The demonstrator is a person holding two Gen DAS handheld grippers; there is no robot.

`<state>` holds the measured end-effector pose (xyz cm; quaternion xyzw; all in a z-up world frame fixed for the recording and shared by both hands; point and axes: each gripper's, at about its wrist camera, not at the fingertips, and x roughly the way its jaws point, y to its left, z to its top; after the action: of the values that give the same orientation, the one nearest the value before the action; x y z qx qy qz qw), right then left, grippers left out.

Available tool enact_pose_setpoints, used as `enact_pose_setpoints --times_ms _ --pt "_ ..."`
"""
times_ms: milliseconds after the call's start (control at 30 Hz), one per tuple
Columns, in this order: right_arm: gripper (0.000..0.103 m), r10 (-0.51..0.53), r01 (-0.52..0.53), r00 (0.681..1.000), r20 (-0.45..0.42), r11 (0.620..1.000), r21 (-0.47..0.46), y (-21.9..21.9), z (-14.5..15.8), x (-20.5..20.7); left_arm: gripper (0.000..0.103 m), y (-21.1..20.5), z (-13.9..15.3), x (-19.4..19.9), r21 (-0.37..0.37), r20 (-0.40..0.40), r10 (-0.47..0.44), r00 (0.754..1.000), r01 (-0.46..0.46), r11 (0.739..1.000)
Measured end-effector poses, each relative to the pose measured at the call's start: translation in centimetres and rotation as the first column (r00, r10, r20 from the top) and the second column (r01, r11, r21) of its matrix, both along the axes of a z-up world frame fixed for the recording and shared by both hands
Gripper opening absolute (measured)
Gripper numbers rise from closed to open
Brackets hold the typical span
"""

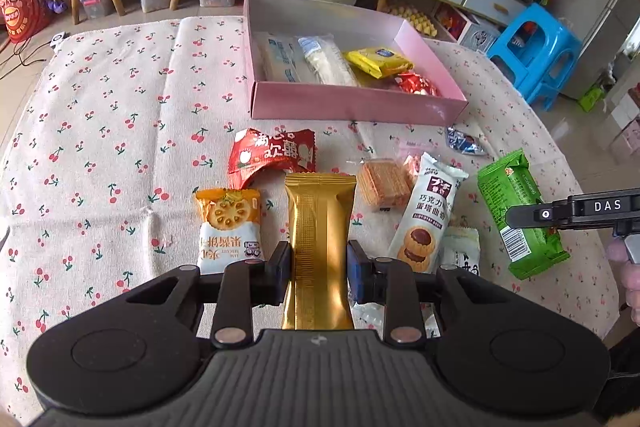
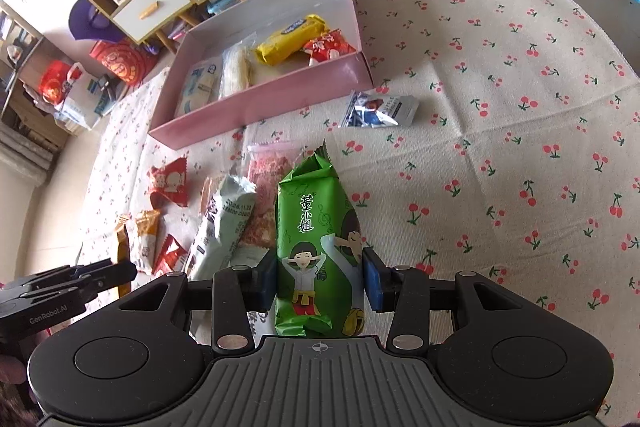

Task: Organize snacks
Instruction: 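Carry the gold bar and green pack over the pink box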

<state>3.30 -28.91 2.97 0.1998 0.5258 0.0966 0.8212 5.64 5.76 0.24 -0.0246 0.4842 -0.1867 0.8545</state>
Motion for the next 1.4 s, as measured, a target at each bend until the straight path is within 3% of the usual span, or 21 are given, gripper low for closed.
enact_pose_setpoints --times_ms 633,933,1200,1400 --pt "0.041 -0.076 0.072 0.997 0.031 0.992 0.105 0.8 2.5 4.7 0.026 -2.9 1.6 4.3 -0.096 0.033 0.046 0.998 -0.043 0.994" --pt "0.042 -0.131 0.116 0.987 0.091 0.981 0.157 0.8 3.3 7.2 0.026 -2.9 1.1 7.7 -0.178 0.026 0.154 0.988 -0.147 0.973" --pt "0.042 -0.225 0.188 0.964 0.141 0.954 0.236 0.7 2.1 9.8 0.026 -2.8 0.4 9.1 -0.231 0.019 0.251 0.968 -0.240 0.943" --pt "0.042 -0.269 0.233 0.959 0.091 0.930 0.285 0.7 -0.2 12.5 0.026 -2.8 0.2 9.4 -0.267 -0.008 0.277 0.961 -0.269 0.925"
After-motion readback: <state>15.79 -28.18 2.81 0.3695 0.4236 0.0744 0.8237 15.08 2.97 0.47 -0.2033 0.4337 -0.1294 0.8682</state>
